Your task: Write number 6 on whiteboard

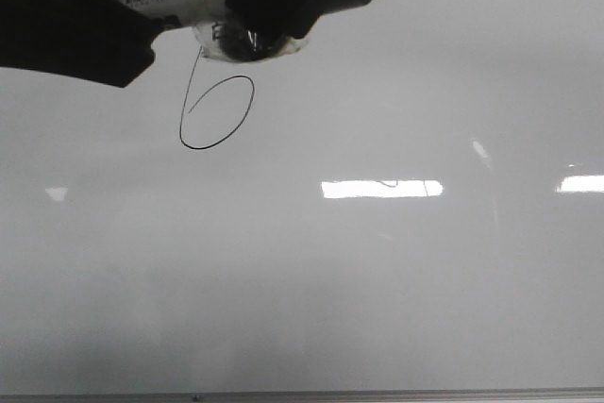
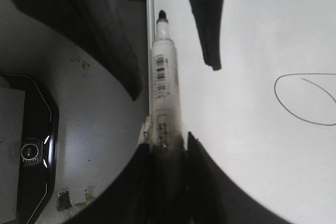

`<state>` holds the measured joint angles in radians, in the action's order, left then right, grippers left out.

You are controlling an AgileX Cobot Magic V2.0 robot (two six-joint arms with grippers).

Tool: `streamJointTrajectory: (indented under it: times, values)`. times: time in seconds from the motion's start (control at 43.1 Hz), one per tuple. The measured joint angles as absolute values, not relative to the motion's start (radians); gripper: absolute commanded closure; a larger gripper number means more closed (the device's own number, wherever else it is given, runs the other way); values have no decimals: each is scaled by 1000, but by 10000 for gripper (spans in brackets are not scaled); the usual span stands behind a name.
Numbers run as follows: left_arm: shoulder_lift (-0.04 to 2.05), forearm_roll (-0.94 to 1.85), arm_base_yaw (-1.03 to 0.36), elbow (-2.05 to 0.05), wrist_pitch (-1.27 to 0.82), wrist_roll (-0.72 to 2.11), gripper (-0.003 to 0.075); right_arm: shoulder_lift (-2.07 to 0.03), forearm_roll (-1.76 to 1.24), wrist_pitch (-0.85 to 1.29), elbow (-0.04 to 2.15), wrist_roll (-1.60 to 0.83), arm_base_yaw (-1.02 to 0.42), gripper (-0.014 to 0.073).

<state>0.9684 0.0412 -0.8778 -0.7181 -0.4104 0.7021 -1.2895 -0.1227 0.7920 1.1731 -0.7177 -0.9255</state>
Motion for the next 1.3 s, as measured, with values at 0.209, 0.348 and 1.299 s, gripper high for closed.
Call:
streamJointTrajectory:
  times: [0.209,0.348,1.299]
  values:
    - [968,41,-897,-718,-397,702,568,-1290,-129,786,1173,-718,-926,652]
    - [977,41,-930,-718,-371,704,587,-1290,-129,786,1173,-718,-926,652]
    - [1029,30,-939,-720,-355,716,741,-1266,-108,776,1168,-693,-923,15]
